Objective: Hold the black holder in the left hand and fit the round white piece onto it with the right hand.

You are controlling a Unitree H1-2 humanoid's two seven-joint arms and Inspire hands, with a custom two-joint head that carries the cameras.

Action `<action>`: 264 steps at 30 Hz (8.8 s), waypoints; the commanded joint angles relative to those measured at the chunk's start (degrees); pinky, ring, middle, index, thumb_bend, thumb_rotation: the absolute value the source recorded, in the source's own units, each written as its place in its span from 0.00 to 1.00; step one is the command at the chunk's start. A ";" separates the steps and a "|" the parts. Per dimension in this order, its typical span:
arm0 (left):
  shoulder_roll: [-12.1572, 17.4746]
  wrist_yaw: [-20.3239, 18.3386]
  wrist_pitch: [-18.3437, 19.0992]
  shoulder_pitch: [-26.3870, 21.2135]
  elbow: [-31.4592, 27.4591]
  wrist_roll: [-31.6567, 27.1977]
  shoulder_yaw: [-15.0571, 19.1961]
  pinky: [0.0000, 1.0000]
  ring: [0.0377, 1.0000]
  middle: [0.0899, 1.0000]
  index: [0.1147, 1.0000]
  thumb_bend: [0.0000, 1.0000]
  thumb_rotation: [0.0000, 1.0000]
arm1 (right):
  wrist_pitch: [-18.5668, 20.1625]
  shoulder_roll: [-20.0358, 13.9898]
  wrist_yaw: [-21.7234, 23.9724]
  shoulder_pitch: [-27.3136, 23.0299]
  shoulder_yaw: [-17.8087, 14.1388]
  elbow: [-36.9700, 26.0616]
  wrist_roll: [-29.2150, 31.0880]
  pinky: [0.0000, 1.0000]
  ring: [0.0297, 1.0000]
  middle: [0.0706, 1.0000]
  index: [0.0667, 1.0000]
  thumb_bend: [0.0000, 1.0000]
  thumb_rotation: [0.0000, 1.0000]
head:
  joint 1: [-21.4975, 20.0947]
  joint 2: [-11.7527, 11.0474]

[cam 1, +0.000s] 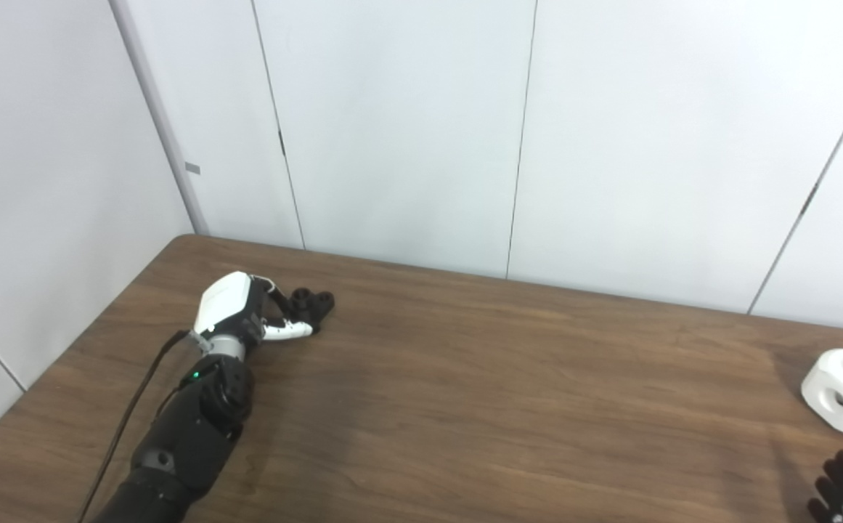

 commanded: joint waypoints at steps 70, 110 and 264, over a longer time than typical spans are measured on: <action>-14.66 -9.43 -13.23 26.38 -39.17 18.00 -16.64 1.00 0.94 0.79 0.42 0.52 0.05 | 8.14 3.26 -5.10 -3.29 3.83 -10.41 -5.00 1.00 1.00 1.00 1.00 0.63 1.00 | -17.85 13.12; -14.84 -8.46 -16.42 28.78 -37.42 18.48 -16.24 1.00 0.91 0.78 0.42 0.52 0.05 | 21.87 -9.41 -9.99 -18.75 -0.97 -10.75 -35.72 0.94 0.93 0.90 0.73 0.79 0.40 | -30.15 11.43; -15.24 -11.10 -19.12 29.81 -38.61 19.54 -13.72 1.00 0.89 0.76 0.42 0.52 0.05 | 22.09 -18.09 -0.54 -31.20 11.10 3.44 -44.29 1.00 0.90 0.80 0.45 0.52 0.13 | -28.42 10.64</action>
